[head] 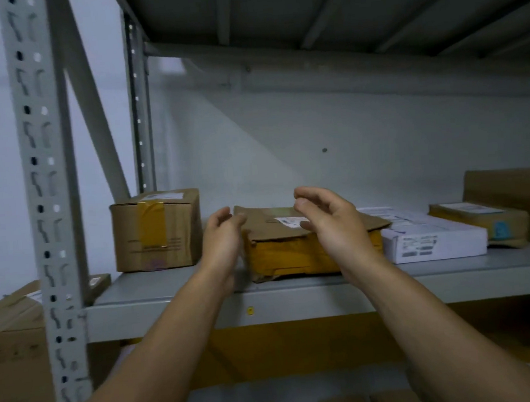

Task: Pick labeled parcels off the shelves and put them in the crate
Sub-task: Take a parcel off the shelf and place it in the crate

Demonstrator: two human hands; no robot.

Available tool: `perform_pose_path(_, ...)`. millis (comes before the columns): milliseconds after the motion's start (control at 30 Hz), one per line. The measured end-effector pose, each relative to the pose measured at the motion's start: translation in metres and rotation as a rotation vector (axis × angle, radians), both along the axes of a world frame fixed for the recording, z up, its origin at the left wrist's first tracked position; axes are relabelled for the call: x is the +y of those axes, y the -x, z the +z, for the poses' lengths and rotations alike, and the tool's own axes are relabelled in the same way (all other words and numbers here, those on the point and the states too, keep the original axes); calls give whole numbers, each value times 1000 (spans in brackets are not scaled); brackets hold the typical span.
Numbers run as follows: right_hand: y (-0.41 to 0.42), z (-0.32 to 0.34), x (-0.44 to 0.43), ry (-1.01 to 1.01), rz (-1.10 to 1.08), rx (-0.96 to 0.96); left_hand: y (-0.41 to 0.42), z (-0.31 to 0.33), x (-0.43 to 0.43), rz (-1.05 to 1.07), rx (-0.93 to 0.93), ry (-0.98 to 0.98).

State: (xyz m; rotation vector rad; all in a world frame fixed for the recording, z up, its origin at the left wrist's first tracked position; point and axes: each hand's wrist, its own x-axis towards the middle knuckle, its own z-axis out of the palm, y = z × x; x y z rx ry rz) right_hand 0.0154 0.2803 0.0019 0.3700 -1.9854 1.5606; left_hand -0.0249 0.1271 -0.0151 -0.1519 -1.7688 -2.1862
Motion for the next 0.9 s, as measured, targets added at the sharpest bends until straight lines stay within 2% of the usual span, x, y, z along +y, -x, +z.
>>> perform_pose_path(333, 30, 6, 100, -187, -153, 57, 11, 0, 35, -67, -296, -79)
perform_pose_path(567, 52, -14, 127, -20, -87, -185, 15, 2, 36, -117, -335, -10)
perform_pose_path(733, 52, -20, 122, -12, -51, -196, 19, 3, 31, -125, -354, 36)
perform_pose_path(900, 50, -25, 115, 141, -36, -192, 19, -3, 25, -150, -328, 58)
